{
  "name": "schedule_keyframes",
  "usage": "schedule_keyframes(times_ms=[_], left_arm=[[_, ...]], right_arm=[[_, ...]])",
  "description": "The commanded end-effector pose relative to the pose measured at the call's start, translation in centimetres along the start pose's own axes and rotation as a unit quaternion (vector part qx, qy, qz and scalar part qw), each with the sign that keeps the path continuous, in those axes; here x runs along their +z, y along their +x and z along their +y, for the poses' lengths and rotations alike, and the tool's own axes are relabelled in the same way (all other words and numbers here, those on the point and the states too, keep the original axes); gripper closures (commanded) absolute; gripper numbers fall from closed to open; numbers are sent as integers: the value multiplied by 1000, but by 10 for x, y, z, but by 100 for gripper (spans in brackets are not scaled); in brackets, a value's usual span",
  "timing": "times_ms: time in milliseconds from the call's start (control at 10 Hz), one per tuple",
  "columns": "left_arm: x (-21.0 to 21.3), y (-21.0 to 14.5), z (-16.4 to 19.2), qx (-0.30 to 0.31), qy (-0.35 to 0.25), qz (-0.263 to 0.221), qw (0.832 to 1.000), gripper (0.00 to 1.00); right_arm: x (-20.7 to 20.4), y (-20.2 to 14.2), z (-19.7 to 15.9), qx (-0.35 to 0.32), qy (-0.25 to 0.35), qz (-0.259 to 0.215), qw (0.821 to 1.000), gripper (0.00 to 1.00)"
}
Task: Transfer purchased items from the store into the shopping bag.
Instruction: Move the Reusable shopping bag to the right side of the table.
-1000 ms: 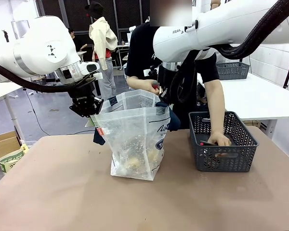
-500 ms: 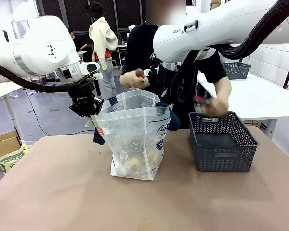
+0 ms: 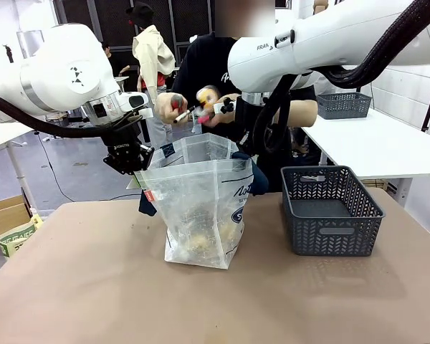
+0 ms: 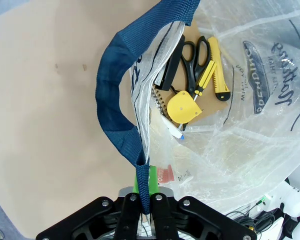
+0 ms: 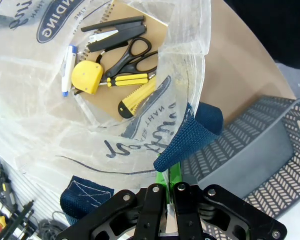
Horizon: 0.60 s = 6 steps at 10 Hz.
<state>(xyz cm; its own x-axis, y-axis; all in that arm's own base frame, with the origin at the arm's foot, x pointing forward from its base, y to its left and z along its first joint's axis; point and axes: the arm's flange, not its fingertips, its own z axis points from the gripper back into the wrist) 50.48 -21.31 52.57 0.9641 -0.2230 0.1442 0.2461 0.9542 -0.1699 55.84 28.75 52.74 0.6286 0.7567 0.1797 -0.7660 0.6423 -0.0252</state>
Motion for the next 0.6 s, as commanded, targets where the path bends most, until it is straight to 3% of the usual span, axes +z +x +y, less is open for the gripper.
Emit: schedule_keyframes(times_ms=[0,500], left_arm=[[0,0,1,2,0,0,1000,100],[0,0,1,2,0,0,1000,100]], right_arm=[[-2,-2,-1,-1,0,2,1000,100],[-2,-2,-1,-1,0,2,1000,100]])
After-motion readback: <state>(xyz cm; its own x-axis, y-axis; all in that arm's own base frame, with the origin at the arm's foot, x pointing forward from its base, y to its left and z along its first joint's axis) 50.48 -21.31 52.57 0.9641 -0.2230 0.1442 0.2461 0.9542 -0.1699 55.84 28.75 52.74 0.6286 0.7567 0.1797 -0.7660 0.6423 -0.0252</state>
